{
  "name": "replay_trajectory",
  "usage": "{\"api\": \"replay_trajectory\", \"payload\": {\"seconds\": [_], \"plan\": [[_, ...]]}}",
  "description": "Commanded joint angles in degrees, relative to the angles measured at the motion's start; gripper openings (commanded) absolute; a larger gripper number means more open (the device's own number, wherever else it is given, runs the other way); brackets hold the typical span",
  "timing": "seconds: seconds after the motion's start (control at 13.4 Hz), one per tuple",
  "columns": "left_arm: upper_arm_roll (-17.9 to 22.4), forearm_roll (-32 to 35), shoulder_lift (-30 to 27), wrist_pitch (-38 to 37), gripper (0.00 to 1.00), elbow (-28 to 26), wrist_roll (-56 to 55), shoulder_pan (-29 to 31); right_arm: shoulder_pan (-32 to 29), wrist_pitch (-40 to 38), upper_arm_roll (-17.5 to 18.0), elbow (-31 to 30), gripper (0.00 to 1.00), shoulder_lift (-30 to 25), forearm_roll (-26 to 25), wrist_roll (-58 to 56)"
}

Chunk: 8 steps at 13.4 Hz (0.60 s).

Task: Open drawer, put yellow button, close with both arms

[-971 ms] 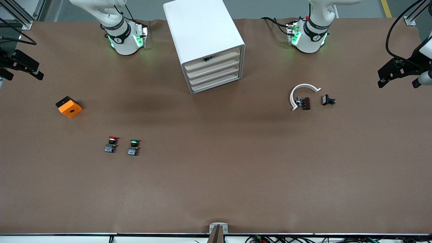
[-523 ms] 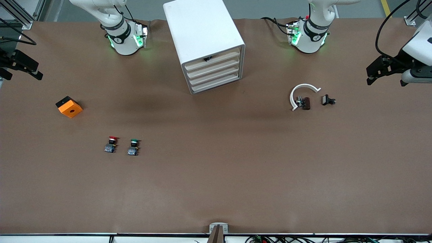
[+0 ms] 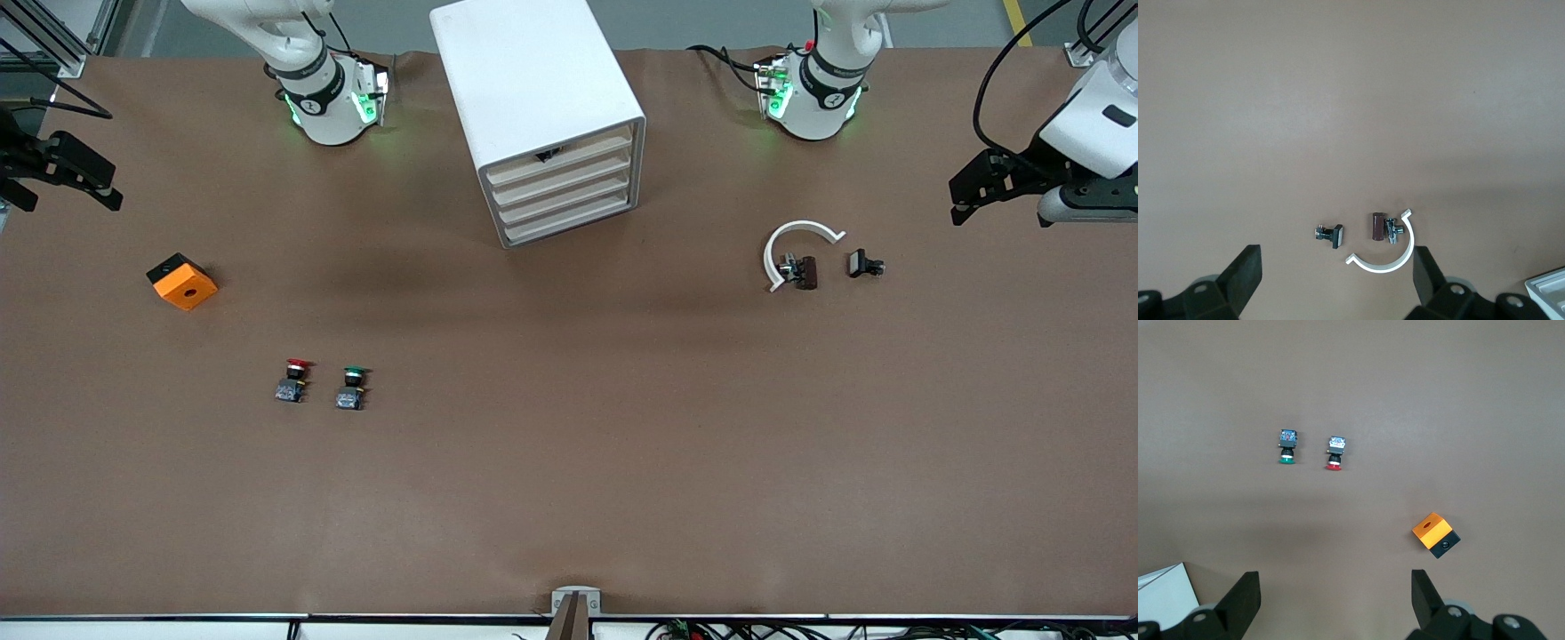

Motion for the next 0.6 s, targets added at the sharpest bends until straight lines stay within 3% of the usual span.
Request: {"api": "replay_trajectory", "payload": {"seconds": [0.0, 0.52], "plan": [[-0.55, -0.94, -1.02, -1.36, 1.0, 0.59, -1.33, 1.04, -0.01, -0.28, -0.01, -0.37, 1.0, -0.84, -1.26, -0.09], [-0.03, -1.38, -0.67, -2.51, 1.0, 1.48, -2.04, 1.3, -0.8, -0.2, -0.36, -0.37, 1.0, -0.66, -1.17, -0.09]]}}
